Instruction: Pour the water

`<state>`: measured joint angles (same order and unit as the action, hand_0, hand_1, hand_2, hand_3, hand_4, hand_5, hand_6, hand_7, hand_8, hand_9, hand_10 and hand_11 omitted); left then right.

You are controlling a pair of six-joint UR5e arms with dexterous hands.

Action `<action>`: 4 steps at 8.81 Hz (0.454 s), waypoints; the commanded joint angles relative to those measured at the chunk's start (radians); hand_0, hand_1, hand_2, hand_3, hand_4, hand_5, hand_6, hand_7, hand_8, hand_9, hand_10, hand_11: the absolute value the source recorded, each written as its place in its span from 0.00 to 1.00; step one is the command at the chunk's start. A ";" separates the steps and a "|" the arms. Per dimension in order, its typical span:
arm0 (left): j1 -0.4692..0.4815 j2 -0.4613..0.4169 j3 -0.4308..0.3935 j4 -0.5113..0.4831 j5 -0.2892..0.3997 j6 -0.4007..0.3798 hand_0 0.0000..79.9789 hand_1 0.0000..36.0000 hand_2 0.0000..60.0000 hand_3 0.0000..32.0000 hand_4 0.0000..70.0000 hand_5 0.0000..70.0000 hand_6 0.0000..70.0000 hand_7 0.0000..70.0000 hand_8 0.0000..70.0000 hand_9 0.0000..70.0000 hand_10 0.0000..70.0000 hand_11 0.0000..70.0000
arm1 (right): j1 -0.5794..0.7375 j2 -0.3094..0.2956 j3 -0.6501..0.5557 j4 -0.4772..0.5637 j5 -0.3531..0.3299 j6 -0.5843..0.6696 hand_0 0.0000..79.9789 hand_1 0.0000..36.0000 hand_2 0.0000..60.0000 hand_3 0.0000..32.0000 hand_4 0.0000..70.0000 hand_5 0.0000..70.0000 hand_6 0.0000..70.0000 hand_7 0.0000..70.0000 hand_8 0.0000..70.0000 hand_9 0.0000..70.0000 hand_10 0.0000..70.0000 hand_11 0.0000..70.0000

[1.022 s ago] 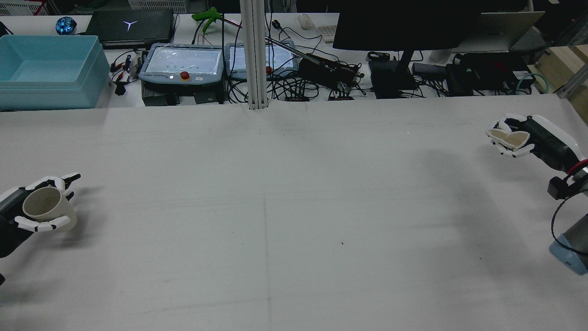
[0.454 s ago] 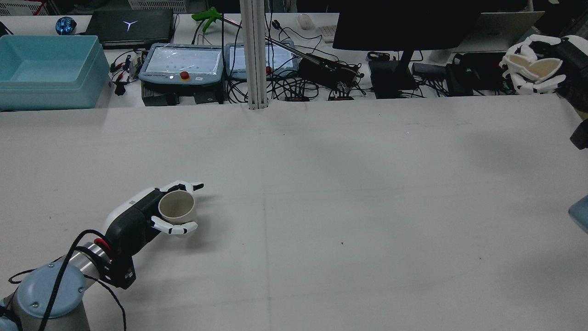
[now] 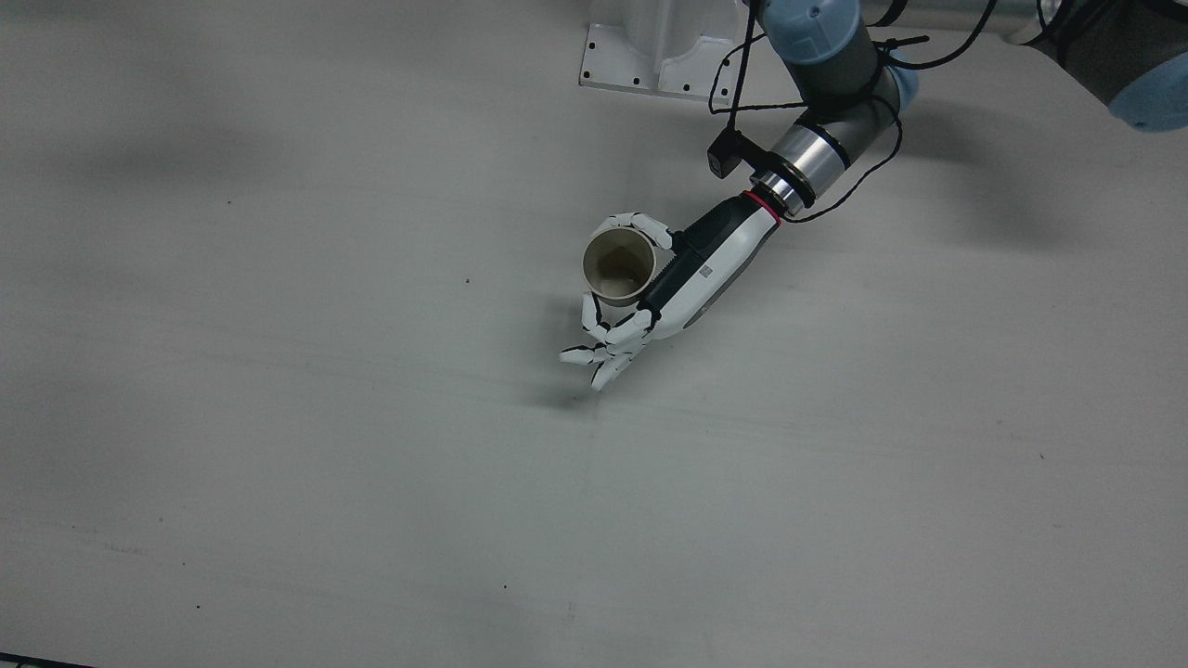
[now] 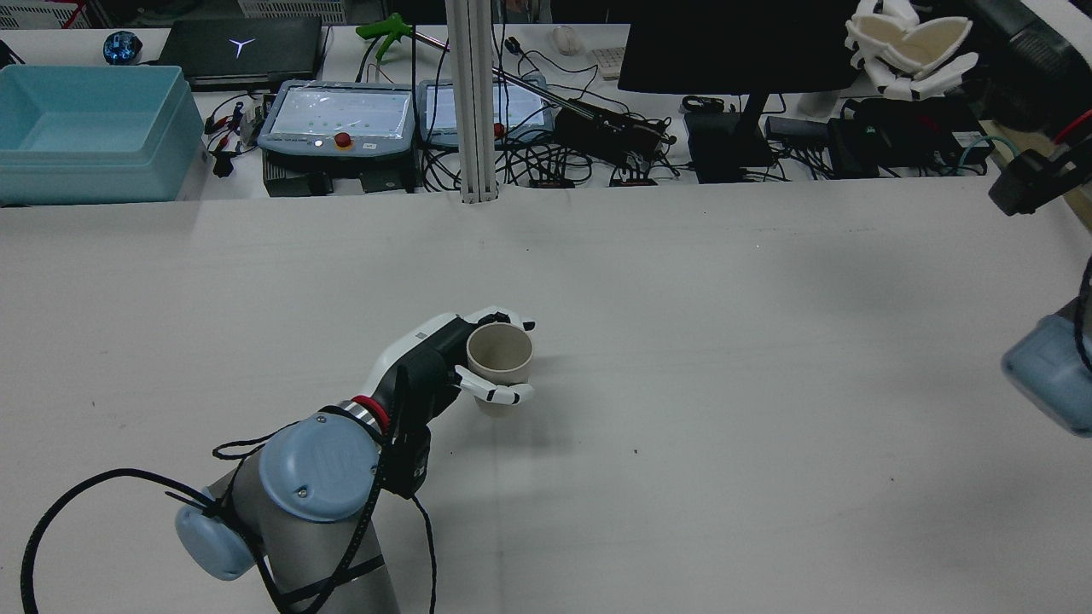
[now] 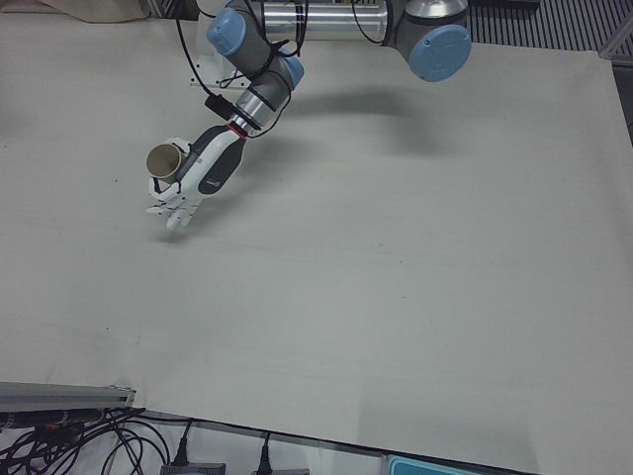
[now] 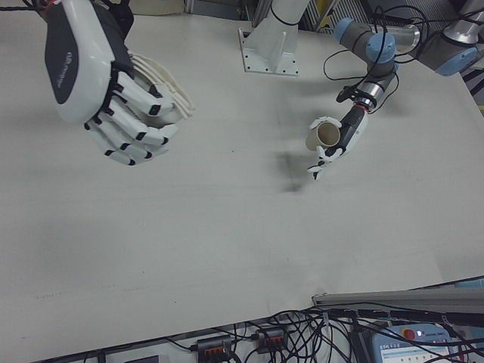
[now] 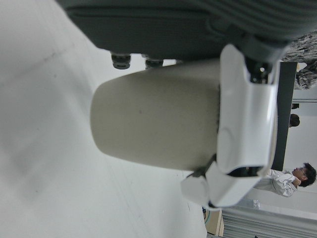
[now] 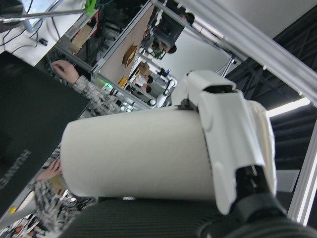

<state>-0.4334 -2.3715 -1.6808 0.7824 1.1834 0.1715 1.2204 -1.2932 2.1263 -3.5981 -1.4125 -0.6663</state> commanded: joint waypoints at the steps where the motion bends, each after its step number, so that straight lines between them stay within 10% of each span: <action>1: 0.001 -0.188 0.136 0.018 0.010 0.077 0.80 0.92 0.84 0.00 0.81 1.00 0.19 0.30 0.05 0.04 0.01 0.05 | -0.296 0.100 0.113 -0.108 0.108 -0.264 1.00 1.00 1.00 0.00 0.49 1.00 0.65 0.86 0.47 0.63 0.38 0.62; 4: -0.004 -0.199 0.131 0.018 0.010 0.077 0.79 0.91 0.84 0.00 0.80 1.00 0.20 0.30 0.05 0.04 0.02 0.05 | -0.519 0.097 0.101 -0.122 0.229 -0.470 1.00 1.00 1.00 0.00 0.48 1.00 0.64 0.87 0.46 0.62 0.38 0.62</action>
<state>-0.4342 -2.5538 -1.5544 0.8001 1.1938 0.2449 0.8589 -1.1960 2.2289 -3.7091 -1.2787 -0.9903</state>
